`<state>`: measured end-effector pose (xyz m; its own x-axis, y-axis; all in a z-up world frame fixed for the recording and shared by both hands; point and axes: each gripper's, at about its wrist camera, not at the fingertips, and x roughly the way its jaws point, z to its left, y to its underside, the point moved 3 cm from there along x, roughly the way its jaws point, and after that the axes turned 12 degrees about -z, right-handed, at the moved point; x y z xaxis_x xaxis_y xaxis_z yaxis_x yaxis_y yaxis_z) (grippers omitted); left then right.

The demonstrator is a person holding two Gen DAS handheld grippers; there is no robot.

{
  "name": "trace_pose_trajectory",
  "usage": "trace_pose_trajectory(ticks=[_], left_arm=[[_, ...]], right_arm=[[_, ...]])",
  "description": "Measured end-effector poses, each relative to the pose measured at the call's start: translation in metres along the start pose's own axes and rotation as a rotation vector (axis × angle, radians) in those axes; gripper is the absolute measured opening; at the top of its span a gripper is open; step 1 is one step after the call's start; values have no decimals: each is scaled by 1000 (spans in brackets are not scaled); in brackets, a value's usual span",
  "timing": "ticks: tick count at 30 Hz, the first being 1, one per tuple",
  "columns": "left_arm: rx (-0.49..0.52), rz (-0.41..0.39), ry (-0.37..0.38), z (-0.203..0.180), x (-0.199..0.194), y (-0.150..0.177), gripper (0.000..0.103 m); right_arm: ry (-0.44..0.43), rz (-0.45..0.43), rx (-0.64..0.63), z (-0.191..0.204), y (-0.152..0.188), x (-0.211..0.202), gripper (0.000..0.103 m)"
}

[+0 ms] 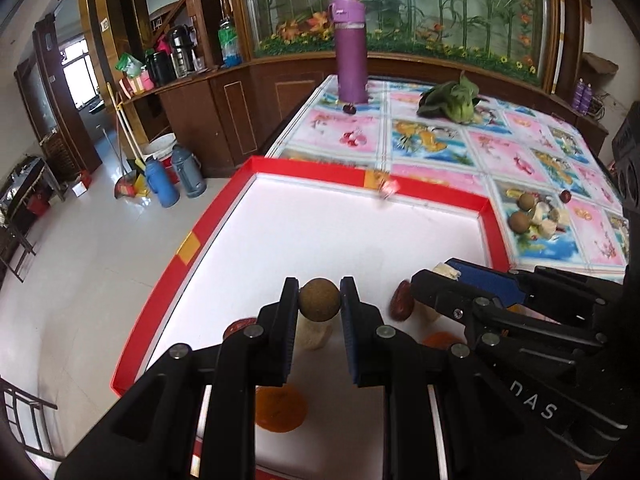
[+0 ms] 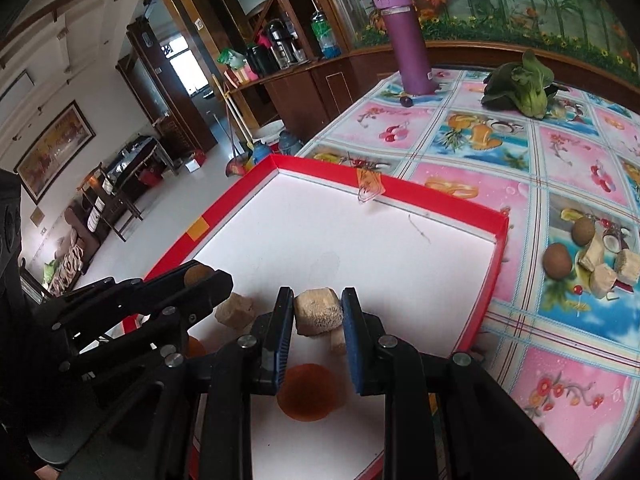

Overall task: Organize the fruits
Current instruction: 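Carry the cube and brown fruit into the white tray and open both tools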

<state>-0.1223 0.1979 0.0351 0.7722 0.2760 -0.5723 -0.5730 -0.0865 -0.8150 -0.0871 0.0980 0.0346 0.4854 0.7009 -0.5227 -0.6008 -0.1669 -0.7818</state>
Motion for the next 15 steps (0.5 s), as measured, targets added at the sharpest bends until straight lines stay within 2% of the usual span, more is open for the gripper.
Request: trace_pose_trajectory(ticks=[15], left_arm=[[10,63,-52,5,9,14,23]], right_arm=[[19,7,-41,6,4,5,23]])
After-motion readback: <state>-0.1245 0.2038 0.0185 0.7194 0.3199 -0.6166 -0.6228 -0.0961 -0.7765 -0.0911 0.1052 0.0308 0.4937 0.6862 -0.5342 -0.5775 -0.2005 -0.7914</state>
